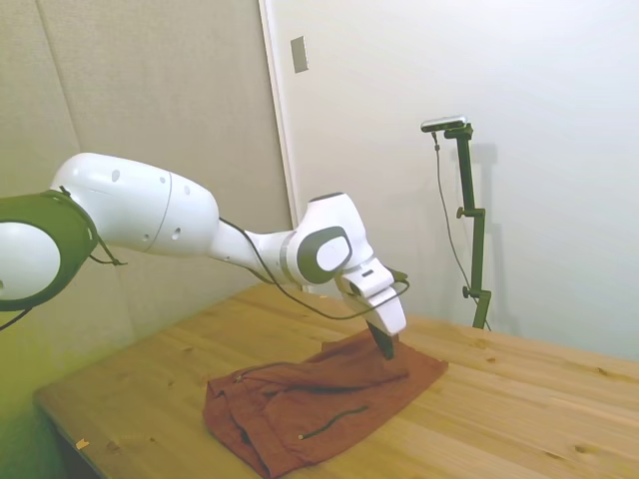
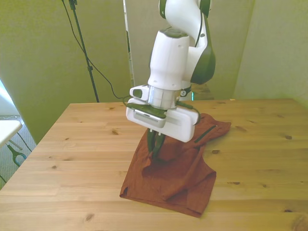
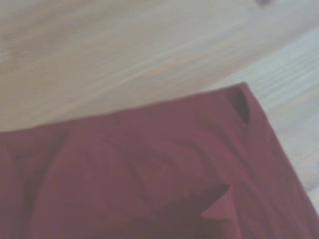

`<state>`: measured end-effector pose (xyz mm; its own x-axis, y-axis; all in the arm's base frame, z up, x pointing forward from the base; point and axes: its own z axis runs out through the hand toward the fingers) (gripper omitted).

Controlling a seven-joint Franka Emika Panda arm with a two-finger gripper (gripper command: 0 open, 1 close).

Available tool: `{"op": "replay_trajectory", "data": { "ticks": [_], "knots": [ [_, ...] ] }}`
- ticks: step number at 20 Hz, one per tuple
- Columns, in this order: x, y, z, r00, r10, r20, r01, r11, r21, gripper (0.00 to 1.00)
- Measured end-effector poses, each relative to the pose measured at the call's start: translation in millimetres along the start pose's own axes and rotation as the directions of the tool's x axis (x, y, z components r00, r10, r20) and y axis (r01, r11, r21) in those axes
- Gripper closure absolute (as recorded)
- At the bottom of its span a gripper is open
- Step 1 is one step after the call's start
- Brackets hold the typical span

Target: Unfold the shorts

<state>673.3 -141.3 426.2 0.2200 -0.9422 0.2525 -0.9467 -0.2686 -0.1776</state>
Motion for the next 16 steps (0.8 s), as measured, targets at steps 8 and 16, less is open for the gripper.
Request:
{"op": "replay_trajectory", "data": {
  "ticks": [8,16],
  "knots": [
    [-59.9,-73.8,-54.1,0.997,-0.074,0.027,0.071,0.992,0.107,1.0],
    [-126.8,-139.7,-55.1,0.986,-0.159,0.042,0.153,0.982,0.111,0.0]
  ]
}}
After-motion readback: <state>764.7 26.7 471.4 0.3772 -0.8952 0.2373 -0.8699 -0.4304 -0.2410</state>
